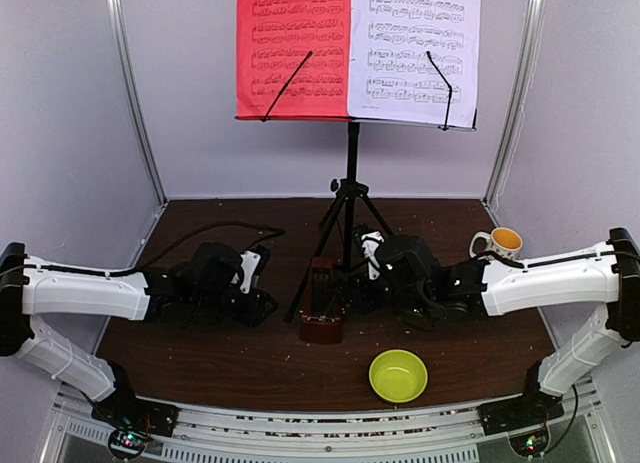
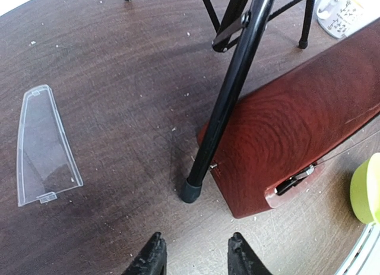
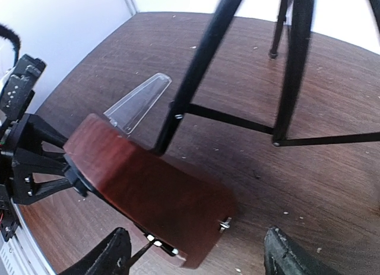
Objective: Set up the instrument practice props
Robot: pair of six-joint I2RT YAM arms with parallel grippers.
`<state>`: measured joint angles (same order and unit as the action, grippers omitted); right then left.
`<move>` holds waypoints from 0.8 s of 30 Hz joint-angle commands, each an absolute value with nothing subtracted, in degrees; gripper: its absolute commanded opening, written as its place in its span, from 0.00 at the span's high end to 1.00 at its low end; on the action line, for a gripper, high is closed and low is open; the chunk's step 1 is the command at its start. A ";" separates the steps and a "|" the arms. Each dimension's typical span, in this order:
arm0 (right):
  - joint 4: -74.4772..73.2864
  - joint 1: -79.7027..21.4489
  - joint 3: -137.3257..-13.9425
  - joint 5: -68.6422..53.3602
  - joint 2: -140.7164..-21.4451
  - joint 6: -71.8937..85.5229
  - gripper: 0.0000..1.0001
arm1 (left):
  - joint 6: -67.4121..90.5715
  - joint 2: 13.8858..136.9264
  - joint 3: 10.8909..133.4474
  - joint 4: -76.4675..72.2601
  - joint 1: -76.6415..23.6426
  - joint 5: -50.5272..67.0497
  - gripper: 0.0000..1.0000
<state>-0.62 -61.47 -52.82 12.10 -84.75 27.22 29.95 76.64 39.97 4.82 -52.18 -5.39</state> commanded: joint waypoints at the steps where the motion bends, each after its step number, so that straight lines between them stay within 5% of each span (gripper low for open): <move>1: -4.61 -59.90 -48.98 16.85 -80.04 29.00 0.22 | 30.73 74.19 39.82 4.02 -52.08 -7.20 0.62; 12: -12.76 -52.66 -42.12 15.34 -74.28 32.71 0.19 | 32.22 69.07 38.43 5.69 -46.44 -7.58 0.60; 24: -20.79 -44.42 -45.65 11.25 -58.21 28.30 0.00 | 31.18 60.22 36.36 9.27 -31.52 -4.27 0.56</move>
